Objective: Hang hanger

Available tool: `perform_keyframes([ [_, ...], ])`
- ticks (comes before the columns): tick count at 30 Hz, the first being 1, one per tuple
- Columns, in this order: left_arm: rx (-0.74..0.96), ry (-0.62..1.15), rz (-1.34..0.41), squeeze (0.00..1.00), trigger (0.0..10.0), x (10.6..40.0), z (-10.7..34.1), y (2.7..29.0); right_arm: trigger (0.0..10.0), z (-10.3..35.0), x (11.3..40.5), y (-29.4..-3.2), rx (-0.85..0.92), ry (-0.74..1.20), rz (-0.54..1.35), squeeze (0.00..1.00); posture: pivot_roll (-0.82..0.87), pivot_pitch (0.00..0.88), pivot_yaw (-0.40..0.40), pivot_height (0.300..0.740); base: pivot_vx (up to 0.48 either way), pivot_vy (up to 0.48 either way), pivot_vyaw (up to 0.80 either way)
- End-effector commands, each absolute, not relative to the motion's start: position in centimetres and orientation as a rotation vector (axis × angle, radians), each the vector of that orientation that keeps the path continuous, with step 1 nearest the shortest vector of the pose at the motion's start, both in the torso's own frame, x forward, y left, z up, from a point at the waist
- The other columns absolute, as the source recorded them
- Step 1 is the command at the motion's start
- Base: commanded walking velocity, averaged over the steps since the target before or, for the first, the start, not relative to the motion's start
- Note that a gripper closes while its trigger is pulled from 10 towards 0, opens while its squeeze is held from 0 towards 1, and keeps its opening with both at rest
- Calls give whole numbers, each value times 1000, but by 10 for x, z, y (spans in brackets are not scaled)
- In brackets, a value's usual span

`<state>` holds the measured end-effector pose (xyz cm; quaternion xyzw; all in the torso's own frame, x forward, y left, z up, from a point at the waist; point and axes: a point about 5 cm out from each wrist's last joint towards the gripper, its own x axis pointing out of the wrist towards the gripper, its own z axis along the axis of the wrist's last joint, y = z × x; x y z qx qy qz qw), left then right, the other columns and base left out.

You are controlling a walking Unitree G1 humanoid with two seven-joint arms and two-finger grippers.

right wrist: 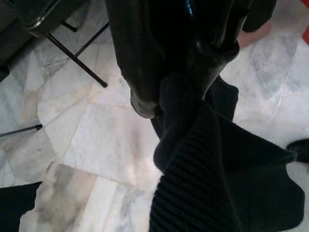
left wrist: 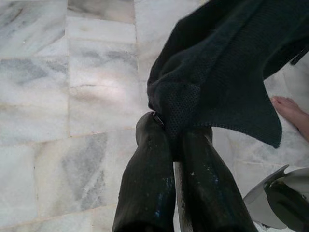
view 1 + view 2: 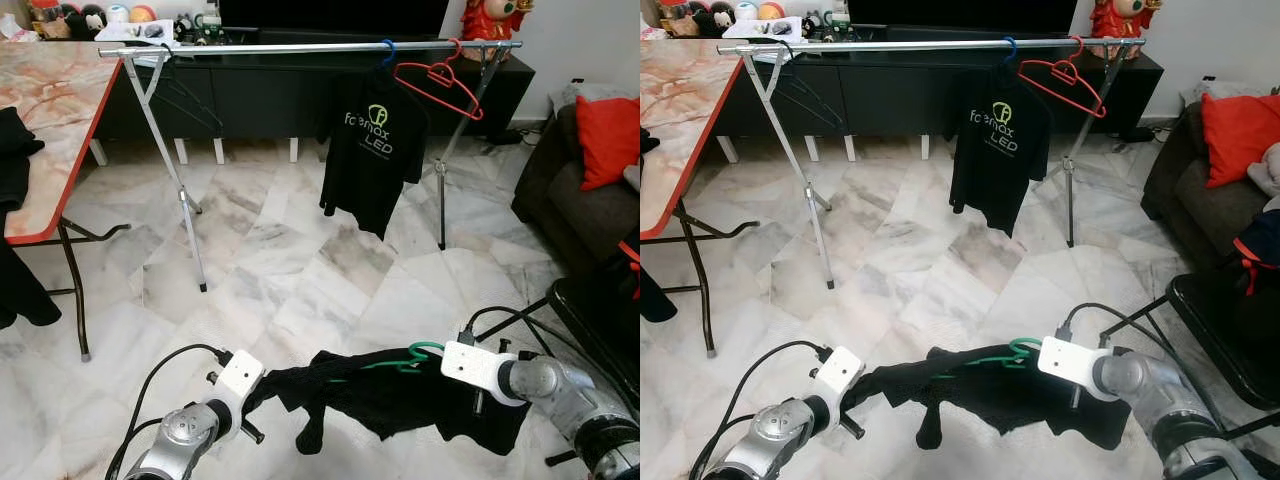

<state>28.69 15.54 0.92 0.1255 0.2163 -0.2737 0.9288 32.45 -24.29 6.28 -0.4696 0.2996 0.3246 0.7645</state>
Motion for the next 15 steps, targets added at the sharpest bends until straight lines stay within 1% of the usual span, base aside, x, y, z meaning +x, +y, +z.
perform_keyframes([
  [1, 269, 500, -559, 0, 0, 278, 0, 162, 0, 74, 329, -240, -868, 568, 687, 0, -31, 144, -58, 721, 0, 0, 0],
  [2, 265, 501, -559, 0, 0, 278, 0, 162, 0, 78, 331, -230, -794, 504, 743, 0, -31, 144, -58, 721, 0, 0, 0],
  [3, 265, 501, -559, 0, 0, 278, 0, 162, 0, 78, 331, -230, -794, 504, 743, 0, -31, 144, -58, 721, 0, 0, 0],
  [4, 263, 504, -563, 0, 0, 278, -1, 161, 0, 86, 331, -215, -686, 419, 841, 0, -35, 148, -56, 721, 0, 0, 0],
  [5, 262, 505, -565, 0, 0, 278, -1, 161, 0, 87, 329, -211, -656, 406, 877, 0, -35, 148, -56, 721, 0, 0, 0],
  [11, 263, 512, -597, 0, 0, 276, -1, 158, 0, 86, 327, -205, -630, 392, 927, 0, -34, 149, -56, 721, 0, 0, 0],
  [13, 264, 512, -599, 0, 0, 276, -1, 158, 0, 86, 326, -205, -639, 396, 932, 0, -34, 150, -57, 721, 0, 0, 0],
  [14, 263, 510, -594, 0, 0, 276, -1, 158, 0, 82, 323, -207, -690, 428, 962, 0, -33, 150, -57, 721, 0, 0, 0],
  [15, 263, 510, -594, 0, 0, 276, -1, 158, 0, 82, 323, -207, -690, 428, 962, 0, -33, 150, -57, 721, 0, 0, 0],
])
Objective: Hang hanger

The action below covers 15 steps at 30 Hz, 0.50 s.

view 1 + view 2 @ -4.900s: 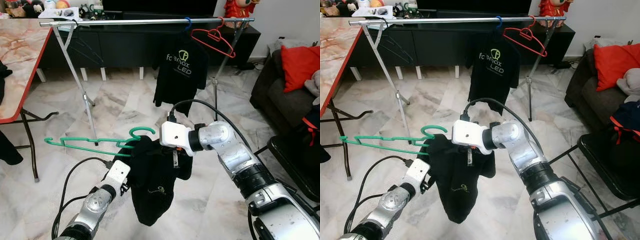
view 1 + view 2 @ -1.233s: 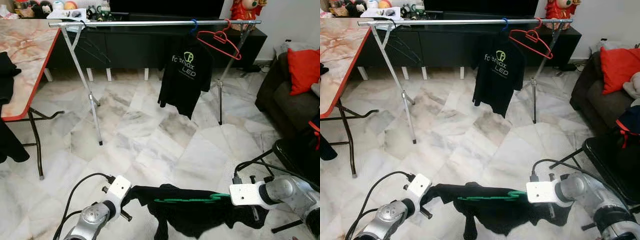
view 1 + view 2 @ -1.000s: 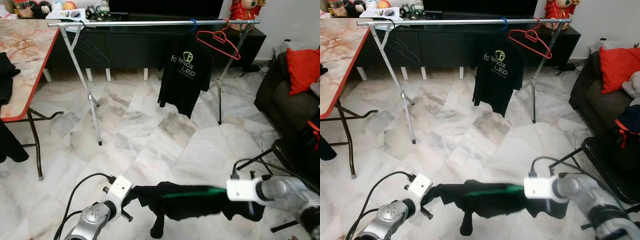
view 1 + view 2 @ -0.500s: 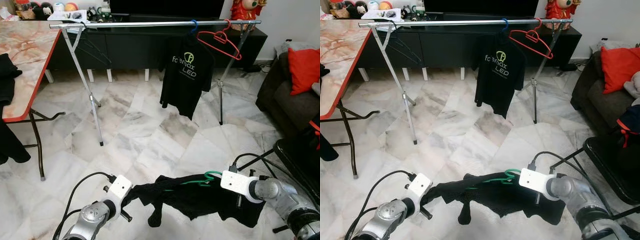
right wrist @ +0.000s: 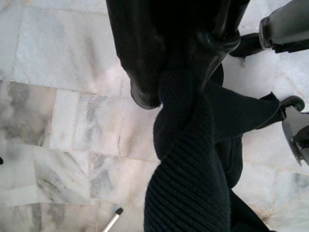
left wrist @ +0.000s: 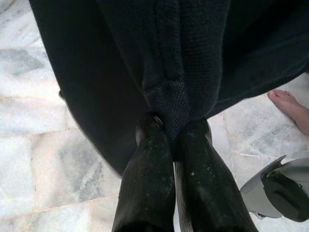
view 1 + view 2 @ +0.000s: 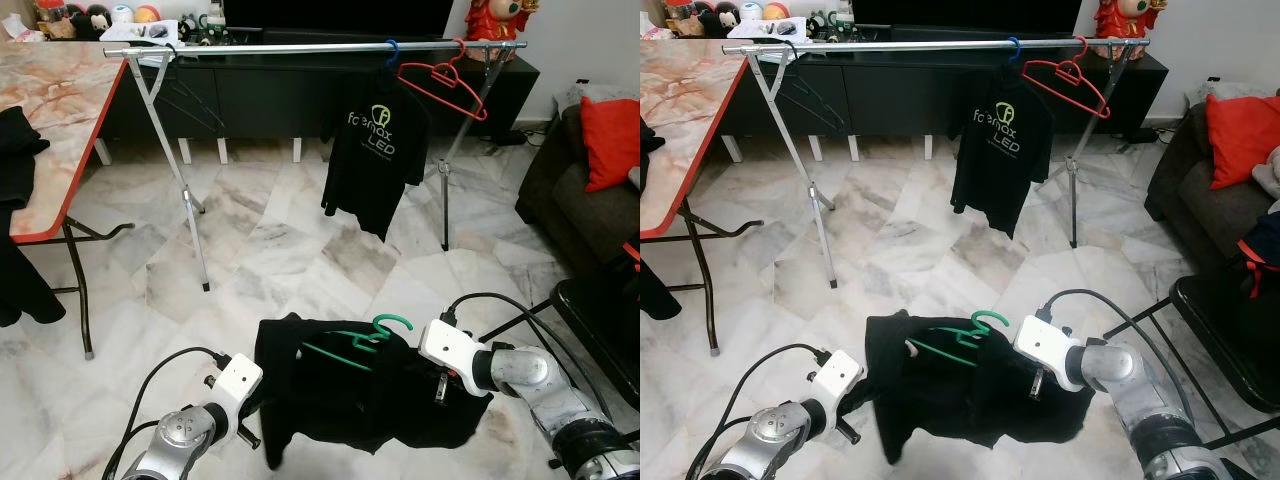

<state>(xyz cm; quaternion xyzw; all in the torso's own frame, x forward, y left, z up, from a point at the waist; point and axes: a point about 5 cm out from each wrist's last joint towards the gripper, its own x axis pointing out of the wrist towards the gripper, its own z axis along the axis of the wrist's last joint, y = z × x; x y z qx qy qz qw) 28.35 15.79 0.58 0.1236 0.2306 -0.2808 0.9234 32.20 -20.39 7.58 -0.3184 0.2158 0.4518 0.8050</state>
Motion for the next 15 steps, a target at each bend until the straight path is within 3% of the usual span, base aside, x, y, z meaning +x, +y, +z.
perform_keyframes([
  [1, 262, 493, -560, 0, 0, 279, 1, 161, 0, 72, 314, -215, -808, 516, 1011, 0, -32, 152, -60, 721, 0, 0, 0],
  [4, 277, 463, -486, 0, 0, 285, 6, 168, 0, 60, 306, -225, -938, 623, 1028, 0, -31, 153, -62, 721, 0, 0, 0],
  [15, 158, 437, -532, 0, 0, 286, 12, 162, 0, 42, 307, -236, -1033, 751, 834, 0, -26, 154, -64, 721, 0, 0, 0],
])
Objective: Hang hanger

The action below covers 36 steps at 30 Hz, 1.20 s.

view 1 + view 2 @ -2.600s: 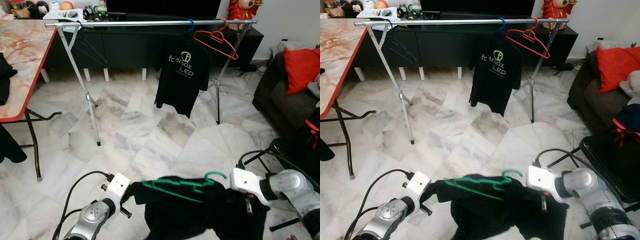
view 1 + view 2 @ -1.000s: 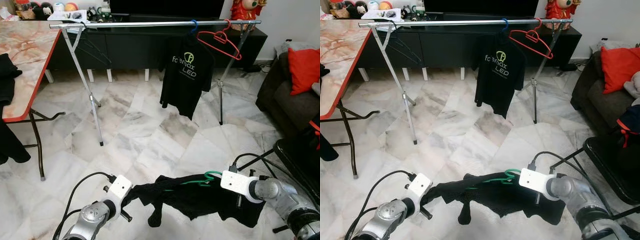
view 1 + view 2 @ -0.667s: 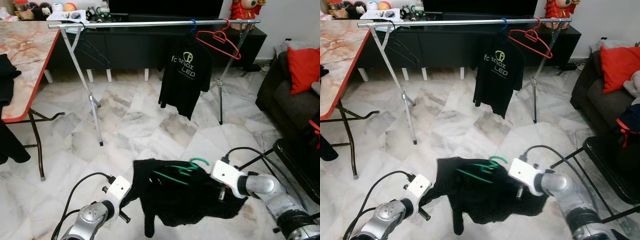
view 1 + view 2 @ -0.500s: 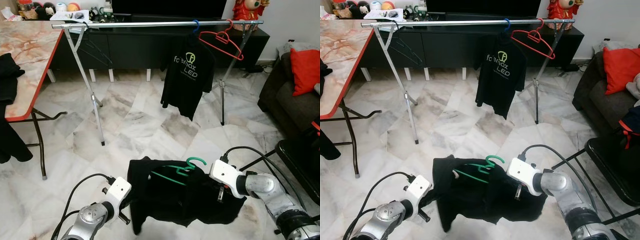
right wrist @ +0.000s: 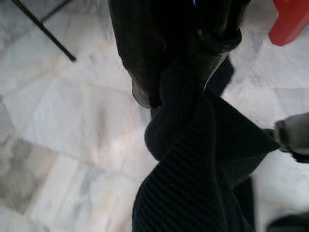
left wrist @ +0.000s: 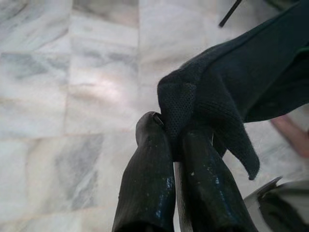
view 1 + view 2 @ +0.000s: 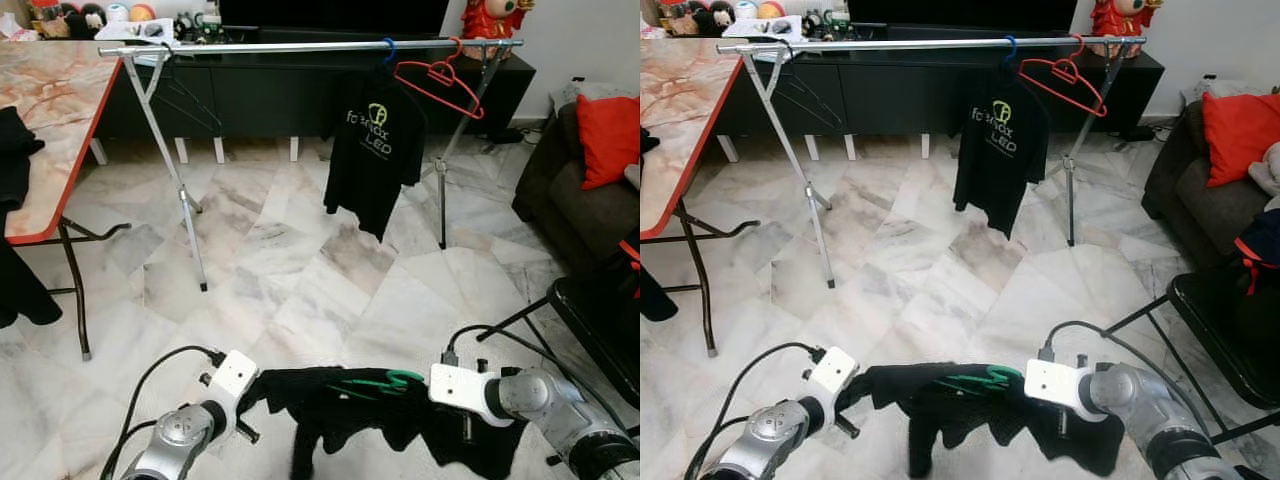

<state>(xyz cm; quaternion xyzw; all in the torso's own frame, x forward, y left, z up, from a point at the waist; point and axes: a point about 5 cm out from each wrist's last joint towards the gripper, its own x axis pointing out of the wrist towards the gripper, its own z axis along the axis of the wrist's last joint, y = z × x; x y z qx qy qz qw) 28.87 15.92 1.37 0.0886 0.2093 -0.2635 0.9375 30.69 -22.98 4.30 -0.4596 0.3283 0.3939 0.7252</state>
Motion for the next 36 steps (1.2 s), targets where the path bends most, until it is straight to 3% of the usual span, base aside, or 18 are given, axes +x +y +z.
perform_keyframes([
  [1, 151, 432, -536, 0, 0, 286, 13, 161, 0, 40, 306, -235, -1035, 760, 830, 0, -26, 154, -64, 721, 0, 0, 0],
  [11, 63, 406, -598, 0, 0, 288, 21, 156, 0, 21, 302, -211, -968, 754, 790, 0, -13, 154, -61, 721, 0, 0, 0],
  [14, -18, 401, -705, 0, 0, 283, 26, 146, 0, 24, 310, -189, -768, 676, 733, 0, -14, 153, -60, 721, 0, 0, 0],
  [22, -108, 410, -937, 0, 0, 268, 36, 128, 0, 28, 320, -176, -648, 622, 619, 0, -1, 146, -62, 721, 0, 0, 0],
  [23, -108, 415, -956, 0, 471, 266, 38, 127, 0, 30, 321, -175, -641, 618, 616, 0, -1, 146, -62, 721, 0, 0, 0],
  [24, -104, 428, -969, 0, 6941, 264, 37, 127, 0, 31, 322, -174, -637, 608, 615, 0, 1, 143, -63, 721, 0, 0, 0],
  [25, -101, 437, -978, 0, 6941, 263, 37, 127, 0, 32, 323, -173, -634, 601, 614, 0, 1, 143, -63, 721, 0, 0, 0],
  [26, -101, 445, -992, 0, 9059, 262, 37, 127, 0, 34, 325, -172, -625, 590, 608, 0, 2, 141, -63, 721, 0, 0, 0],
  [27, -101, 445, -1003, 0, 9569, 261, 37, 127, 0, 35, 326, -171, -616, 581, 603, 0, 2, 141, -63, 721, 0, 0, 0],
  [28, -104, 442, -1008, 651, 10000, 261, 38, 127, 0, 37, 328, -170, -605, 565, 597, 0, 0, 140, -63, 721, 0, 0, 0],
  [29, -116, 443, -1017, 1000, 10000, 260, 39, 127, 0, 40, 330, -169, -591, 545, 585, 0, 1, 138, -63, 721, 0, 0, 0],
  [36, -140, 463, -1059, 1000, 10000, 252, 44, 129, 0, 50, 339, -166, -517, 476, 523, 0, 6, 133, -62, 721, 0, 0, 0],
])
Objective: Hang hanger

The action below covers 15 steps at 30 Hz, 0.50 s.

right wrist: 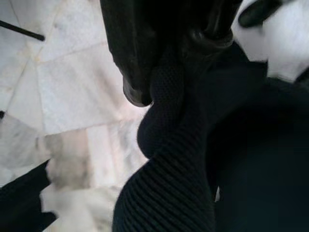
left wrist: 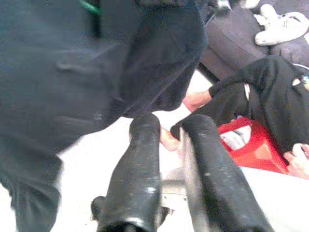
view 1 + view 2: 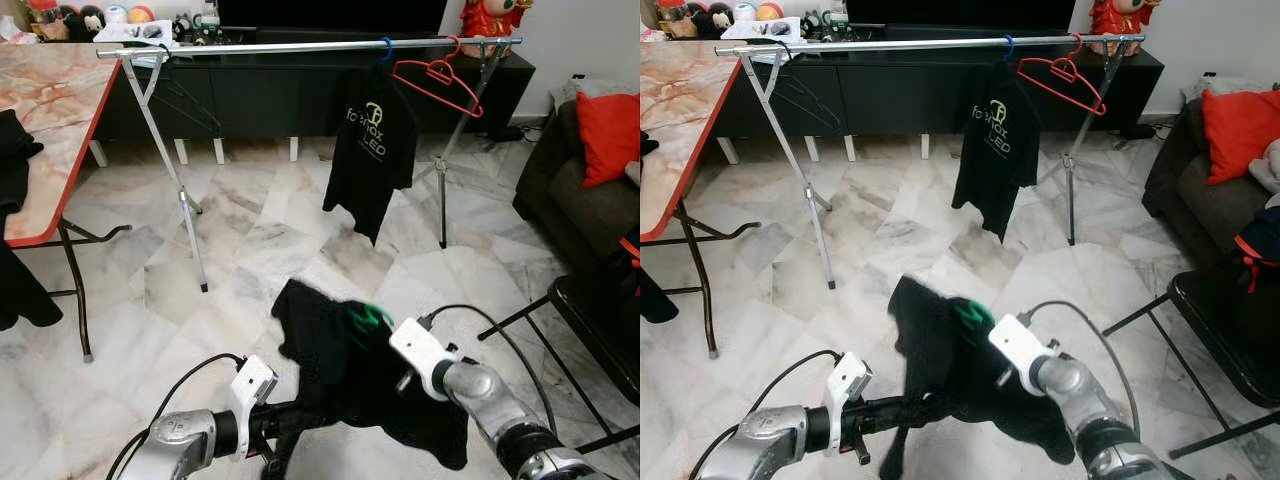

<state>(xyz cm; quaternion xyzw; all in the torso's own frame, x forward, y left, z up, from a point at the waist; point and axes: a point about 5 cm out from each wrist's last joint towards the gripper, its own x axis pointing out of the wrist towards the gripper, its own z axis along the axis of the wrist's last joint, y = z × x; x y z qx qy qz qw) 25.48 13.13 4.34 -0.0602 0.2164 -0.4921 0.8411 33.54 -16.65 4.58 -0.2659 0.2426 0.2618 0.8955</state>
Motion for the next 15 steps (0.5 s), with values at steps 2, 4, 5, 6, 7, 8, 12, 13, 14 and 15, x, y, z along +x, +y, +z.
perform_keyframes([
  [2, -148, 469, -1068, 1000, 10000, 251, 45, 131, 0, 53, 341, -165, -494, 444, 491, 0, 8, 131, -63, 721, 0, 0, 0],
  [4, -153, 472, -1073, 1000, 10000, 250, 46, 132, 0, 53, 341, -163, -482, 429, 503, 0, 11, 125, -61, 721, 0, 0, 0],
  [5, -153, 473, -1073, 1000, 10000, 250, 46, 132, 0, 53, 340, -162, -475, 425, 507, 0, 11, 125, -61, 721, 0, 0, 0],
  [6, -150, 474, -1068, 1000, 10000, 250, 46, 133, 0, 54, 340, -161, -473, 418, 519, 0, 11, 122, -61, 721, 0, 0, 0],
  [7, -128, 473, -1044, 1000, 10000, 251, 46, 136, 0, 55, 340, -159, -478, 404, 548, 0, 11, 119, -60, 721, 0, 0, 0],
  [8, -108, 468, -1011, 1000, 10000, 253, 46, 139, 0, 56, 340, -159, -485, 400, 568, 0, 11, 118, -60, 721, 0, 0, 0],
  [12, -37, 423, -935, 1000, 10000, 261, 53, 151, 0, 55, 336, -166, -575, 415, 680, 0, 10, 109, -62, 721, 0, 0, 0],
  [13, -24, 426, -948, 1000, 10000, 261, 55, 153, 0, 53, 333, -168, -618, 421, 733, 0, 10, 107, -62, 721, 0, 0, 0],
  [14, -17, 428, -956, 1000, 10000, 260, 57, 153, 0, 52, 331, -168, -644, 426, 762, 0, 11, 106, -63, 721, 0, 0, 0],
  [15, -13, 429, -961, 1000, 10000, 260, 57, 154, 0, 51, 330, -169, -661, 429, 780, 0, 11, 106, -63, 721, 0, 0, 0],
])
